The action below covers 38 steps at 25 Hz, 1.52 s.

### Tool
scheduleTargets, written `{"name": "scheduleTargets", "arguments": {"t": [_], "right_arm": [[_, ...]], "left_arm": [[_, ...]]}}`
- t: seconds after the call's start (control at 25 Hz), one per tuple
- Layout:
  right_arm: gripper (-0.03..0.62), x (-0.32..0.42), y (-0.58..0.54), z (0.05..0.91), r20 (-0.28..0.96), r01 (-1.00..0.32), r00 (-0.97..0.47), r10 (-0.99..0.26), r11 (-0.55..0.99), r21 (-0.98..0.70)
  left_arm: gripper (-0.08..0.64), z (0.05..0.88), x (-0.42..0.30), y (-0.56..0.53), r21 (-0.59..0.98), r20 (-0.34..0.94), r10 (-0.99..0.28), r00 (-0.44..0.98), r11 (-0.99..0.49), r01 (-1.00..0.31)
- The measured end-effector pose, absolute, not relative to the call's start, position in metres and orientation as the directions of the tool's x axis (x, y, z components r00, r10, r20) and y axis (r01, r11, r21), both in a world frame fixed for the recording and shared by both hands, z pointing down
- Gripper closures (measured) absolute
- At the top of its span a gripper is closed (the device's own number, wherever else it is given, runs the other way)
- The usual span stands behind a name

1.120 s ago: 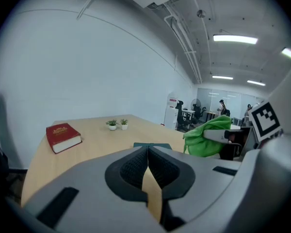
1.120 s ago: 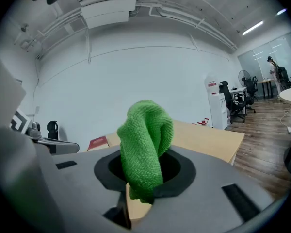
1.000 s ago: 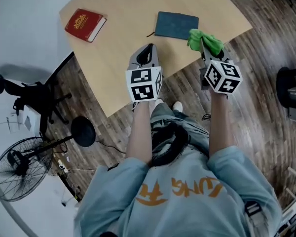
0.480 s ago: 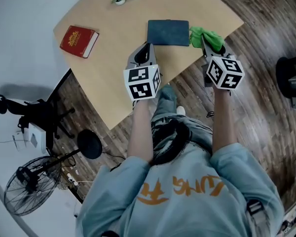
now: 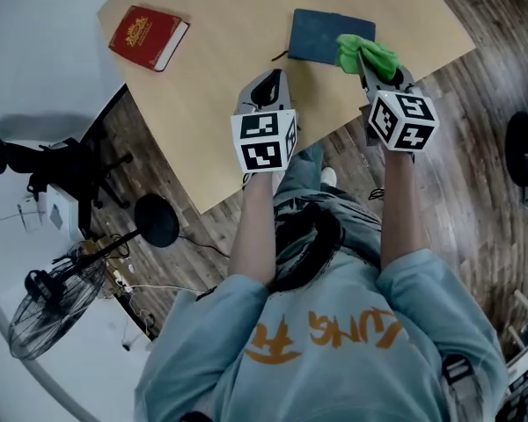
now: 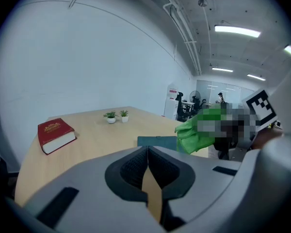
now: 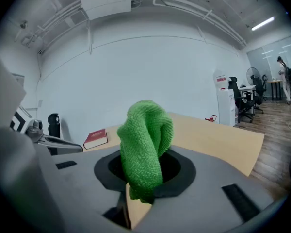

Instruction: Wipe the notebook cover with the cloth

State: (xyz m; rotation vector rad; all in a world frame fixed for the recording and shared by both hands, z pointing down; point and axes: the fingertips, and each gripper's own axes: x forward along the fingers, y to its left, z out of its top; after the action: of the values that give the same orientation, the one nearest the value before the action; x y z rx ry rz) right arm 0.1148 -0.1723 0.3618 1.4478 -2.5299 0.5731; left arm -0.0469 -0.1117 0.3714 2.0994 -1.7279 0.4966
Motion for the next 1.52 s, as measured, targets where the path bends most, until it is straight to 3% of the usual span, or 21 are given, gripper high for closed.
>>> {"name": "scheduleTargets", "arguments": {"t": [0.28, 0.64, 1.52], "right_arm": [[0.509, 0.038, -0.187, 0.388, 0.379, -0.792, -0.606, -0.699, 0.574, -0.208], [0.510, -0.018, -0.205, 0.421, 0.411, -0.746, -0.660, -0.628, 0.611, -0.264], [0.509, -0.037, -0.235, 0.478, 0.545, -0.786, -0.593, -0.592, 0.573, -0.233]], "left_arm": [[0.538, 0.405, -0.080, -0.128, 0.056, 0.557, -0.818, 0.143, -0.134, -0.989], [0.538, 0.432, -0.108, -0.146, 0.075, 0.606, -0.786, 0.124, -0.099, -0.992], [0.538, 0.469, -0.122, -0.174, 0.092, 0.670, -0.732, 0.125, -0.086, -0.992]]}}
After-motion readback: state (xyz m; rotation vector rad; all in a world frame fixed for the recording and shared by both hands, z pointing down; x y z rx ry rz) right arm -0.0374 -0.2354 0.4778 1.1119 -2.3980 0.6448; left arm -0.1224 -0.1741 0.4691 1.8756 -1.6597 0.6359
